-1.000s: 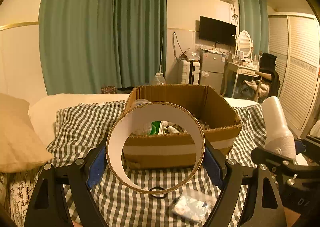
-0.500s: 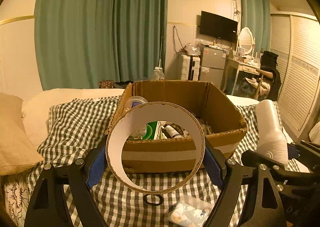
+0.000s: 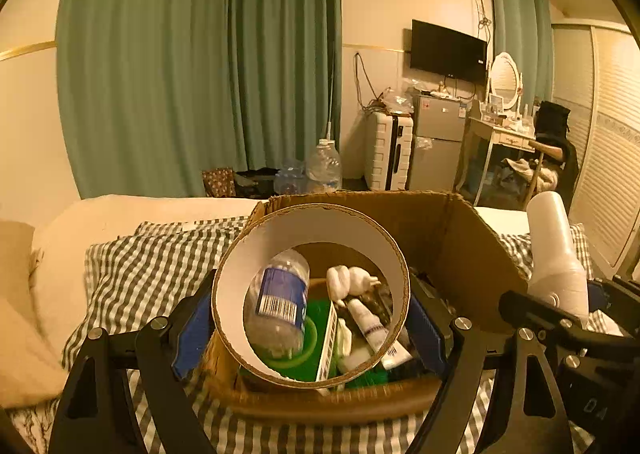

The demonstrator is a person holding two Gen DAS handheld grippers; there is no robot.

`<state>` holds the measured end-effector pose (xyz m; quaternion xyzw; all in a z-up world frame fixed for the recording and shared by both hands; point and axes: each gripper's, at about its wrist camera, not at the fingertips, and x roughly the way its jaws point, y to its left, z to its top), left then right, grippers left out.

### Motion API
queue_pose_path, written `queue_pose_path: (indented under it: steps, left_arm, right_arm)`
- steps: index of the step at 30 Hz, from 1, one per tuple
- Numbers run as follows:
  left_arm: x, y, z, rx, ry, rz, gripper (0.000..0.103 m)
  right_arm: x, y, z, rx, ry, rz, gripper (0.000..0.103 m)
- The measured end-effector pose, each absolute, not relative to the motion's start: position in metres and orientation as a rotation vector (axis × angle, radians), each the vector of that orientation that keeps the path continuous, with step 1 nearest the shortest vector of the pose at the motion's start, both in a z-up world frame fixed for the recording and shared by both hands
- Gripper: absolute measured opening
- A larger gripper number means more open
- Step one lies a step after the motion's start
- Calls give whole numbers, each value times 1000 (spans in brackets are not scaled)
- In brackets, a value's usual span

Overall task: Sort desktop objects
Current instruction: 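Carry the tape roll and white bottle over the box and release both, then withdraw both grippers and move toward the hair tie and tissue packet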

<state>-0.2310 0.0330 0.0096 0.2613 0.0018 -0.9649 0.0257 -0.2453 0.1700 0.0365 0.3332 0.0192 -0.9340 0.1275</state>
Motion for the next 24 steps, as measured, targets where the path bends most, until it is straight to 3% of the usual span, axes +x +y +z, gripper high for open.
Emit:
queue_pose_path:
  steps: [9,10,12,13,24]
  left_arm:
    - [-270,29,-13,837,2,-2965,90]
    - [-273,28,-15,847,5,-2958,93]
    - [-274,26,-17,847,1,-2938,101]
    - [-272,25,-17,837,-3,-2928,101]
    - [-223,22,15,823,0,-2946,103]
  right_arm:
    - [-288,171,18,987,39,-2723,52]
    - [-289,171,17,990,39,-2733,55]
    - [-287,174,18,959,26,-2752,74]
    - [-285,175,20,942,19,-2757,76]
    - [-235,184,60,875,9,-2775,76]
